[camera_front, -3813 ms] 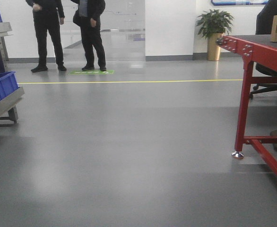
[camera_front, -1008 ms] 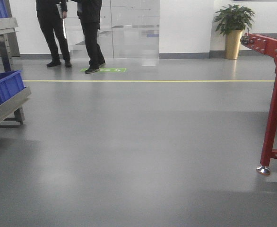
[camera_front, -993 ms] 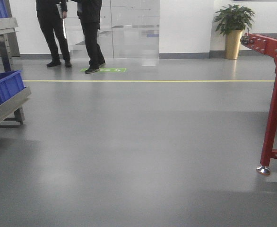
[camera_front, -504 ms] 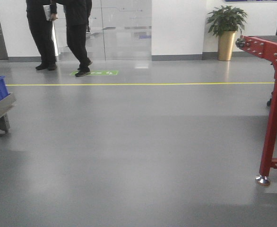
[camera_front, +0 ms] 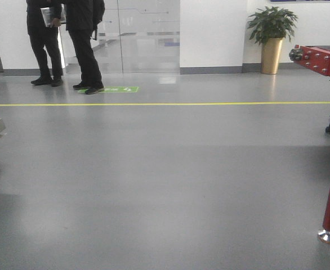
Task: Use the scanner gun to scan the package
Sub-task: 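Drive the base forward and turn toward the red conveyor table, then reach the left gripper to the cardboard box and close on it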
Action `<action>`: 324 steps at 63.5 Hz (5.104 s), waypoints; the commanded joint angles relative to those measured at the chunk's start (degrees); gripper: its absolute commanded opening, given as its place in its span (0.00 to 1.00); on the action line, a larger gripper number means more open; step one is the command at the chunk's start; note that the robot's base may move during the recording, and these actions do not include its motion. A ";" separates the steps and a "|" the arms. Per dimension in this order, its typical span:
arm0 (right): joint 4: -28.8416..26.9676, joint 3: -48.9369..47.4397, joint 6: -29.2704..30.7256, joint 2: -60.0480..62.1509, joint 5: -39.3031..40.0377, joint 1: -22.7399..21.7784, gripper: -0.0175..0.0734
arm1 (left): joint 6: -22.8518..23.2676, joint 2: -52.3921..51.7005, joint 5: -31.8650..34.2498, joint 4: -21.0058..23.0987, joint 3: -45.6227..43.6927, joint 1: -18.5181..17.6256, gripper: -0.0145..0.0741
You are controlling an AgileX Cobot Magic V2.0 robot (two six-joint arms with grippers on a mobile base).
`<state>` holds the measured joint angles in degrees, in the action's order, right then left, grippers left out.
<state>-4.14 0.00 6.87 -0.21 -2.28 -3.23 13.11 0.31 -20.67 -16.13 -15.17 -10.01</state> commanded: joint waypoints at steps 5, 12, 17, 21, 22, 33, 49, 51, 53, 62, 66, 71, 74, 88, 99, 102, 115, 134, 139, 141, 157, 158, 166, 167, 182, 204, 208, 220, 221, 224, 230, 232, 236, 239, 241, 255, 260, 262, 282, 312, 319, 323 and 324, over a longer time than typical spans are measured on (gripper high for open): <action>0.36 0.00 -0.05 0.21 0.69 0.10 0.01 | 0.31 -0.31 1.08 -0.05 0.02 0.09 0.04; 0.36 0.00 -0.05 0.21 0.69 0.10 0.01 | 0.31 -0.31 1.08 -0.05 0.02 0.09 0.04; 0.36 0.00 -0.05 0.21 0.69 0.10 0.01 | 0.31 -0.31 1.08 -0.05 0.02 0.09 0.04; 0.36 0.00 -0.05 0.21 0.69 0.10 0.01 | 0.31 -0.31 1.08 -0.05 0.02 0.09 0.04; 0.36 0.00 -0.05 0.21 0.69 0.10 0.01 | 0.31 -0.31 1.08 -0.05 0.02 0.09 0.04; 0.36 0.00 -0.05 0.21 0.69 0.10 0.01 | 0.31 -0.31 1.08 -0.05 0.02 0.09 0.04; 0.36 0.00 -0.05 0.21 0.69 0.10 0.01 | 0.31 -0.31 1.08 -0.05 0.02 0.09 0.04; 0.36 0.00 -0.05 0.21 0.69 0.10 0.01 | 0.31 -0.31 1.08 -0.05 0.02 0.09 0.04; 0.36 0.00 -0.05 0.21 0.69 0.10 0.01 | 0.31 -0.31 1.08 -0.05 0.02 0.09 0.04; 0.36 0.00 -0.05 0.21 0.69 0.10 0.01 | 0.31 -0.31 1.08 -0.05 0.02 0.09 0.04; 0.36 0.00 -0.05 0.21 0.69 0.10 0.01 | 0.31 -0.31 1.08 -0.05 0.02 0.09 0.04; 0.36 0.00 -0.05 0.21 0.69 0.10 0.01 | 0.31 -0.31 1.08 -0.05 0.02 0.09 0.04; 0.36 0.00 -0.05 0.21 0.69 0.10 0.01 | 0.31 -0.31 1.08 -0.05 0.02 0.09 0.04; 0.36 0.00 -0.05 0.21 0.69 0.10 0.01 | 0.31 -0.31 1.08 -0.05 0.02 0.09 0.04; 0.36 0.00 -0.05 0.21 0.69 0.10 0.01 | 0.31 -0.31 1.08 -0.05 0.02 0.09 0.04; 0.36 0.00 -0.05 0.21 0.69 0.10 0.01 | 0.31 -0.31 1.08 -0.05 0.02 0.09 0.04; 0.36 0.00 -0.05 0.21 0.69 0.10 0.01 | 0.31 -0.31 1.08 -0.05 0.02 0.09 0.04; 0.36 0.00 -0.05 0.21 0.69 0.10 0.01 | 0.31 -0.31 1.08 -0.05 0.02 0.09 0.04; 0.36 0.00 -0.05 0.21 0.69 0.10 0.01 | 0.31 -0.31 1.08 -0.05 0.02 0.09 0.04; 0.36 0.00 -0.05 0.21 0.69 0.10 0.01 | 0.31 -0.31 1.08 -0.05 0.02 0.09 0.04; 0.36 0.00 -0.05 0.21 0.69 0.10 0.01 | 0.31 -0.31 1.08 -0.05 0.02 0.09 0.04; 0.36 0.00 -0.05 0.21 0.69 0.10 0.01 | 0.31 -0.31 1.08 -0.05 0.02 0.09 0.04; 0.36 0.00 -0.05 0.21 0.69 0.10 0.01 | 0.31 -0.31 1.08 -0.05 0.02 0.09 0.04; 0.36 0.00 -0.05 0.21 0.69 0.10 0.01 | 0.31 -0.31 1.08 -0.05 0.02 0.09 0.04; 0.36 0.00 -0.05 0.21 0.69 0.10 0.01 | 0.31 -0.31 1.08 -0.05 0.02 0.09 0.04; 0.36 0.00 -0.05 0.21 0.69 0.10 0.01 | 0.31 -0.31 1.08 -0.05 0.02 0.09 0.04; 0.36 0.00 -0.05 0.21 0.69 0.10 0.01 | 0.31 -0.31 1.08 -0.05 0.02 0.09 0.04; 0.36 0.00 -0.05 0.21 0.69 0.10 0.01 | 0.31 -0.31 1.08 -0.05 0.02 0.09 0.04; 0.36 0.00 -0.05 0.21 0.69 0.10 0.01 | 0.31 -0.31 1.08 -0.05 0.02 0.09 0.04; 0.36 0.00 -0.05 0.21 0.69 0.10 0.01 | 0.31 -0.31 1.08 -0.05 0.02 0.09 0.04; 0.36 0.00 -0.05 0.21 0.69 0.10 0.01 | 0.31 -0.31 1.08 -0.05 0.02 0.09 0.04; 0.36 0.00 -0.05 0.21 0.69 0.10 0.01 | 0.31 -0.31 1.08 -0.05 0.02 0.09 0.04; 0.36 0.00 -0.05 0.21 0.69 0.10 0.01 | 0.31 -0.31 1.08 -0.05 0.02 0.09 0.04; 0.36 0.00 -0.05 0.21 0.69 0.10 0.01 | 0.31 -0.31 1.08 -0.05 0.02 0.09 0.04; 0.36 0.00 -0.05 0.21 0.69 0.10 0.01 | 0.31 -0.31 1.08 -0.05 0.02 0.09 0.04; 0.36 0.00 -0.05 0.21 0.69 0.10 0.01 | 0.31 -0.31 1.08 -0.05 0.02 0.09 0.04; 0.36 0.00 -0.05 0.21 0.69 0.10 0.01 | 0.31 -0.31 1.08 -0.05 0.02 0.09 0.04; 0.36 0.00 -0.05 0.21 0.69 0.10 0.01 | 0.31 -0.31 1.08 -0.05 0.02 0.09 0.04; 0.36 0.00 -0.05 0.21 0.69 0.10 0.01 | 0.31 -0.31 1.08 -0.05 0.02 0.09 0.04; 0.36 0.00 -0.05 0.21 0.69 0.10 0.01 | 0.31 -0.31 1.08 -0.05 0.02 0.09 0.04; 0.36 0.00 -0.05 0.21 0.69 0.10 0.01 | 0.31 -0.31 1.08 -0.05 0.02 0.09 0.04; 0.36 0.00 -0.05 0.21 0.69 0.10 0.01 | 0.31 -0.31 1.08 -0.05 0.02 0.09 0.04; 0.36 0.00 -0.05 0.21 0.69 0.10 0.01 | 0.31 -0.31 1.08 -0.05 0.02 0.09 0.04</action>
<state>-4.14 0.00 6.87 -0.21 -2.28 -3.23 13.11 0.31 -20.67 -16.13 -15.17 -10.01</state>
